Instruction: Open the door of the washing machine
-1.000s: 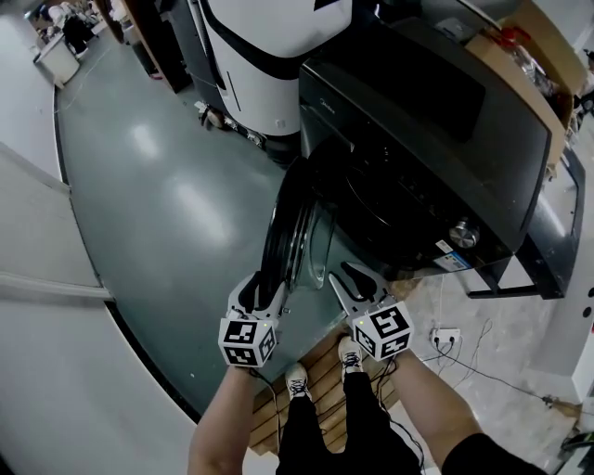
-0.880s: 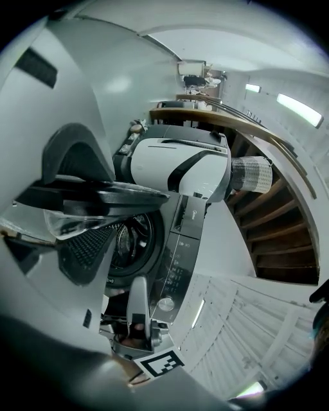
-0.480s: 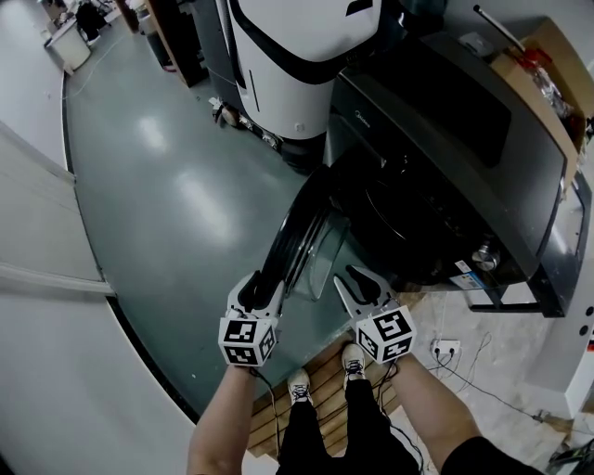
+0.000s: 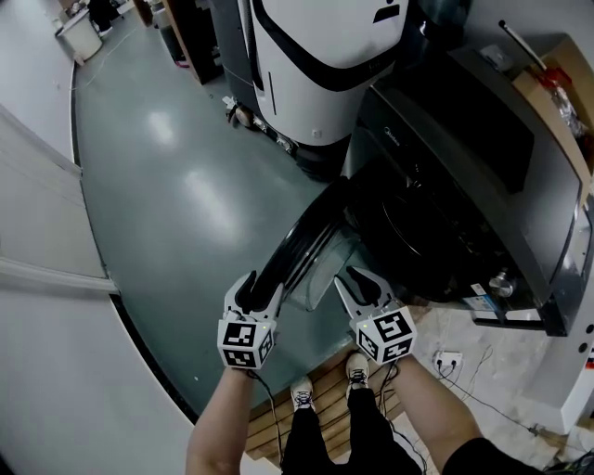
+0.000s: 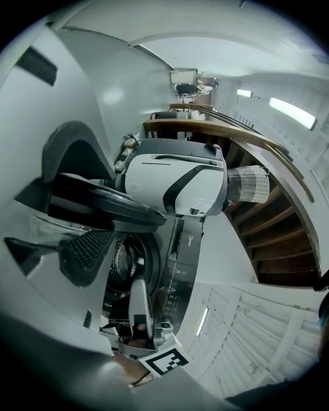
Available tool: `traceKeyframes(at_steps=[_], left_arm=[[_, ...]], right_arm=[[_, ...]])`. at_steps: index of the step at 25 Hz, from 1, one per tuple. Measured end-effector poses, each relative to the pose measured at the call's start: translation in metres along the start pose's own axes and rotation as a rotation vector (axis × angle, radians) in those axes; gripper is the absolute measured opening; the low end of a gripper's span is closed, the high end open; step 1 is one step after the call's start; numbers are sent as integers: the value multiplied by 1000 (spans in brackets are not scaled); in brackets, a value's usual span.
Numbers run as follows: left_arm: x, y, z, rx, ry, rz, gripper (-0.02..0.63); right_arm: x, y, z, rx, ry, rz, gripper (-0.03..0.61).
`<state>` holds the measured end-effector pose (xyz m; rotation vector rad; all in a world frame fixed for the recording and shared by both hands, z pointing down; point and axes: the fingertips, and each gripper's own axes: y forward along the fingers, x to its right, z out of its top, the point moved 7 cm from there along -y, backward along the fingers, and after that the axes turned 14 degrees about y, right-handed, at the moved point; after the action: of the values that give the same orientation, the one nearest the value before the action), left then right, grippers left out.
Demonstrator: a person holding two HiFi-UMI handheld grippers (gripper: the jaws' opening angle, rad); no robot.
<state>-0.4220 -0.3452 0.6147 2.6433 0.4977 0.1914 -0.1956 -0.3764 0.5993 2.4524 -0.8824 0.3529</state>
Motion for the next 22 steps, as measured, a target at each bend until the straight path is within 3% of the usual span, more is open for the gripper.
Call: traceKeyframes(at_steps=[22], left_arm=[[-35,5,5,-59,30,81,281]], right_arm=[[-33,53,13,-27,-36,68,129]])
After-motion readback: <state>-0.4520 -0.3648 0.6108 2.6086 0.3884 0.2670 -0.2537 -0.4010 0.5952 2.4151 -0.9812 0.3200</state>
